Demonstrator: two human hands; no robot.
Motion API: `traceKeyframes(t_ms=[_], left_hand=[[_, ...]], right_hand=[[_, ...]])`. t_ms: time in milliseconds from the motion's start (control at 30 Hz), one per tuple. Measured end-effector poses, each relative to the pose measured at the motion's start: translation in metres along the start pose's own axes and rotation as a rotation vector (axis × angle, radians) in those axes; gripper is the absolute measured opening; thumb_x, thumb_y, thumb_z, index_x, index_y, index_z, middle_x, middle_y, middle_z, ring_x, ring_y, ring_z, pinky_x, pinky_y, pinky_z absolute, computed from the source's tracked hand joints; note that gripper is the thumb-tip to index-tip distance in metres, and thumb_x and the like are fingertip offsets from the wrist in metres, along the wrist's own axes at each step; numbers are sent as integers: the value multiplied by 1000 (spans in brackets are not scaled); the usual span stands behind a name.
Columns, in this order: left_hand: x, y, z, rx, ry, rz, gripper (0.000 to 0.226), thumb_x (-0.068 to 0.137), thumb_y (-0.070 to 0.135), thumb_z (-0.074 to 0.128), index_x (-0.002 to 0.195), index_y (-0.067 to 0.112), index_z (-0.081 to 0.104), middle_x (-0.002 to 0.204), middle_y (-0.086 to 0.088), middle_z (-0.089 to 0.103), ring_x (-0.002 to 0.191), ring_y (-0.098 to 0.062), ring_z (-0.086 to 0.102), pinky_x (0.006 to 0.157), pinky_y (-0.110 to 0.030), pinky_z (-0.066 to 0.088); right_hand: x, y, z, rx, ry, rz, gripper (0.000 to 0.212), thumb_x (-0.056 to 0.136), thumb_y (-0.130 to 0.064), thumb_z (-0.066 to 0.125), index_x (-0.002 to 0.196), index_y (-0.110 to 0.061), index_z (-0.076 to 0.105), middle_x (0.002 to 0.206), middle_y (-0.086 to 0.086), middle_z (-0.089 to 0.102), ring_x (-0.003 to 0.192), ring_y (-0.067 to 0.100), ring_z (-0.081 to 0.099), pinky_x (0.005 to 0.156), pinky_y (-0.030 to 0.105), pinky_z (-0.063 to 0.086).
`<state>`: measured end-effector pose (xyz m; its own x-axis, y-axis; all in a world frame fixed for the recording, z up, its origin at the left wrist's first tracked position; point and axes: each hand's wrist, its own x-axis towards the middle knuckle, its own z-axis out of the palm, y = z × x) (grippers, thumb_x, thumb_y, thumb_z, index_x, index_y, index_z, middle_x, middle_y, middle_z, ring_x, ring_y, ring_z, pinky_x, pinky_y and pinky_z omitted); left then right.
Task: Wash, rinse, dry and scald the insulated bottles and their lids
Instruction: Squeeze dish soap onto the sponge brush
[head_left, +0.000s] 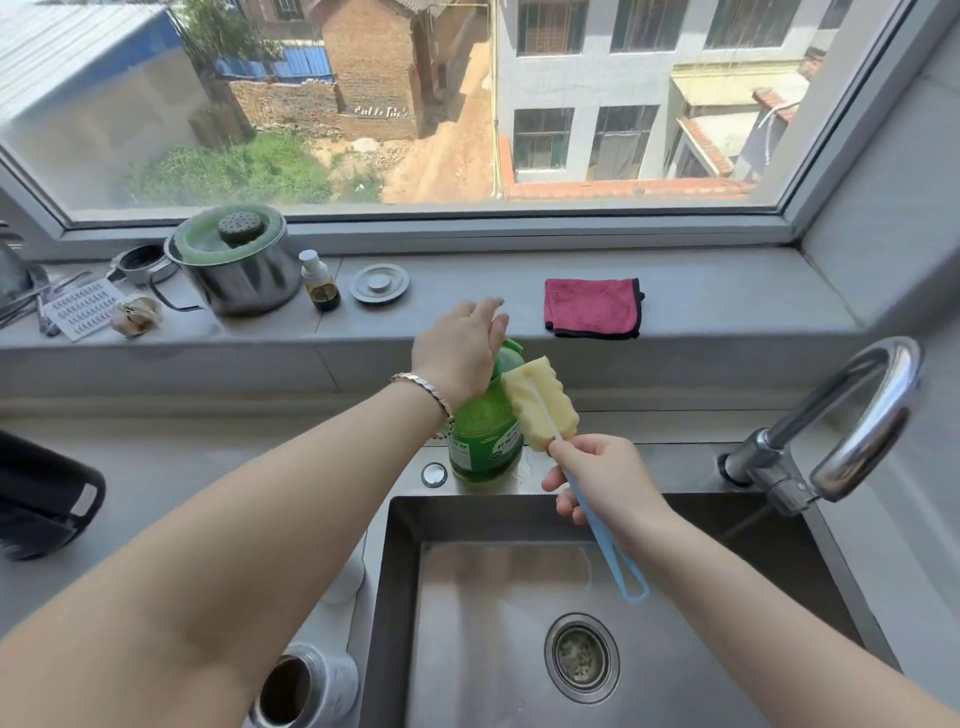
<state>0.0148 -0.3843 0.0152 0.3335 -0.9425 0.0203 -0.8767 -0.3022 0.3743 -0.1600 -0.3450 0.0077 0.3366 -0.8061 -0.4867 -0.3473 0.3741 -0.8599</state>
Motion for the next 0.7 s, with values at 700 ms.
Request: traceKeyframes(t_ms=[700], left_hand=[[-257,-39,9,-725,-39,-241,17,87,9,62,91,25,67,87,9,62,72,8,54,73,-11,41]], right_hand=[[-91,87,24,15,-495,111,22,92,5,47,111,-5,49,94,13,58,72,26,68,55,31,56]])
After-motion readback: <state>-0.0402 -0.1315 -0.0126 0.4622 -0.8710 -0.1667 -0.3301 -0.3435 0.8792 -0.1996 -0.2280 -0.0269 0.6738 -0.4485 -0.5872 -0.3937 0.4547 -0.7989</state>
